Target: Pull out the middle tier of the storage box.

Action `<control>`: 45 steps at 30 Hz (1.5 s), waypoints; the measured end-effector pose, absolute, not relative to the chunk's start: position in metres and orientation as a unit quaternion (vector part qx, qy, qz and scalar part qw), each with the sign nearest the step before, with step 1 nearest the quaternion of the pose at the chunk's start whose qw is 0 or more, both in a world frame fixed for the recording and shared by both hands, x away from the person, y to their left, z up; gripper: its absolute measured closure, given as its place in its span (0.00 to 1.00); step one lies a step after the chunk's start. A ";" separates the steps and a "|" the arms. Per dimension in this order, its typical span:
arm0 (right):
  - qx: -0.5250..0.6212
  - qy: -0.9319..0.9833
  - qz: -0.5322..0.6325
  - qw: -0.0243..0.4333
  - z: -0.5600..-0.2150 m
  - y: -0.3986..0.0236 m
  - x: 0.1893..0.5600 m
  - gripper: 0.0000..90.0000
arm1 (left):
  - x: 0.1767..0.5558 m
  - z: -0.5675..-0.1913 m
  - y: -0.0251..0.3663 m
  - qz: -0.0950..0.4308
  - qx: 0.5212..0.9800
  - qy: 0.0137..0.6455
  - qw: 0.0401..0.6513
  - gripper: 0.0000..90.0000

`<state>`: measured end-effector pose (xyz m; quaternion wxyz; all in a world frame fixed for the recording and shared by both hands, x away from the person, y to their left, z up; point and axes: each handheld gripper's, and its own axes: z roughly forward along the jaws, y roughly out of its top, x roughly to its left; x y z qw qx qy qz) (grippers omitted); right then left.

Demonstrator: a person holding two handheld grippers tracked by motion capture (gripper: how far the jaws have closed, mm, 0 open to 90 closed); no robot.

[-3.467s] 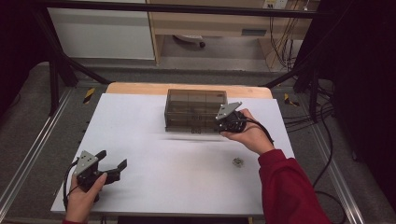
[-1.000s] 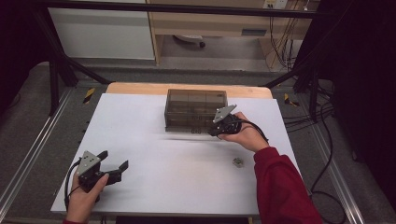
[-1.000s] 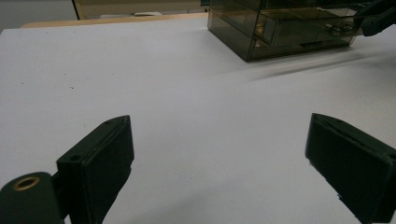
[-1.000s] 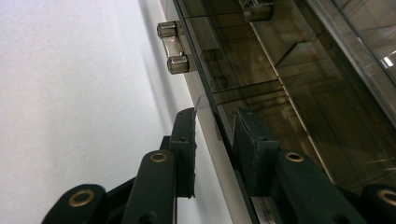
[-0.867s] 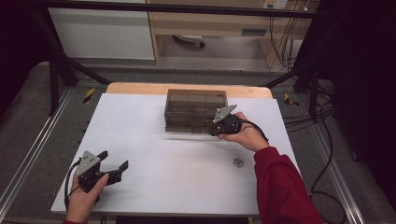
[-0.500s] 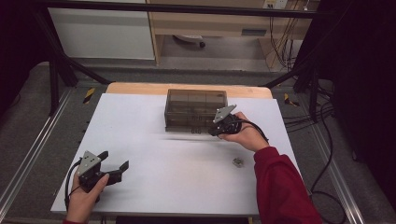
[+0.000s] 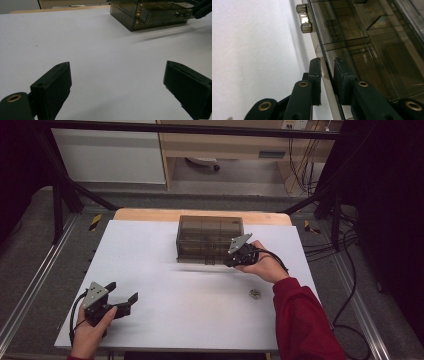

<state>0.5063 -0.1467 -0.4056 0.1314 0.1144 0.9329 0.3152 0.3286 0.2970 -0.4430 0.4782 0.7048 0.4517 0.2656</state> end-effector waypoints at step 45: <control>0.082 0.941 0.308 0.111 -0.405 -0.150 0.484 0.90 | 0.328 -0.442 0.297 0.273 0.706 0.448 0.476 0.09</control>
